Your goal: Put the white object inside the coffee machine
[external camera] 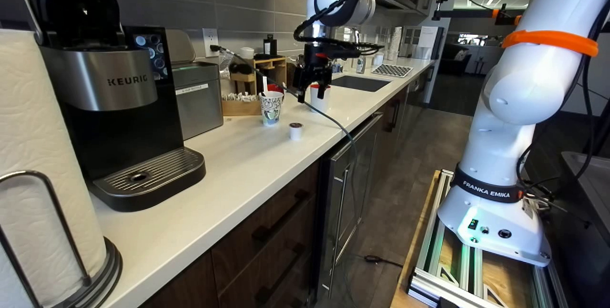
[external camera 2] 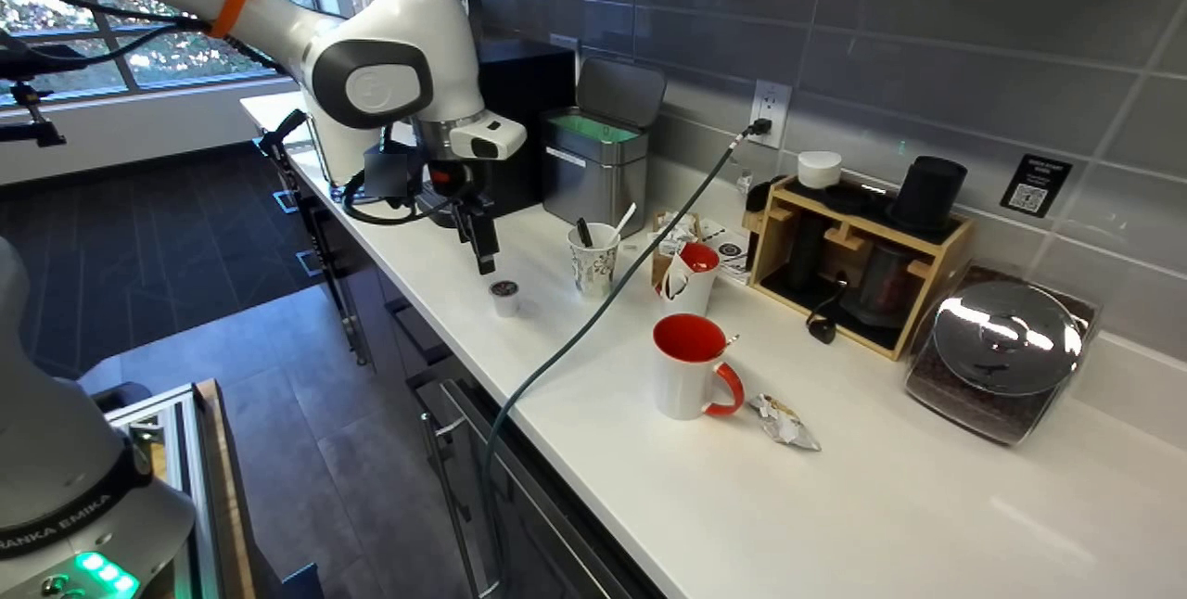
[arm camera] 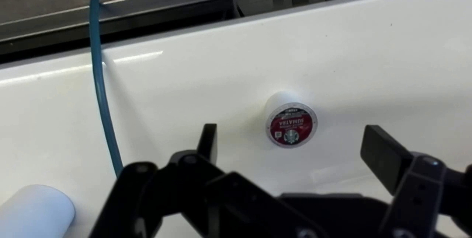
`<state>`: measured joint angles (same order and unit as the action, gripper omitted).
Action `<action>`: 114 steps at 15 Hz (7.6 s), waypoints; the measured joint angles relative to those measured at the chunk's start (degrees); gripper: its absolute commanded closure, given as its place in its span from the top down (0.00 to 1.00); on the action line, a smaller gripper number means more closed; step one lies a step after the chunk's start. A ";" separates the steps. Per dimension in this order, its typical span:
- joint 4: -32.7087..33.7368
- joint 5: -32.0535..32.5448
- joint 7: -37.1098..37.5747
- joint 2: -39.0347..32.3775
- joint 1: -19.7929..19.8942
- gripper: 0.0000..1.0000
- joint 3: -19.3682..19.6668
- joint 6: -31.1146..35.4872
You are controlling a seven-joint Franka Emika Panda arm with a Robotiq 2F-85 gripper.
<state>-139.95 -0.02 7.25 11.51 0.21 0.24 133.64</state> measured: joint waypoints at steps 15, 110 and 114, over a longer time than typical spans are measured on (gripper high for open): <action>1.31 16.78 19.79 -11.91 0.42 1.00 -3.64 10.95; 67.61 26.19 26.07 -32.81 -31.80 0.29 -15.47 -24.83; 69.27 26.08 26.07 -34.26 -32.43 0.79 -14.82 -26.75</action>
<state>-70.67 26.06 33.32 -22.74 -32.21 -14.58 106.88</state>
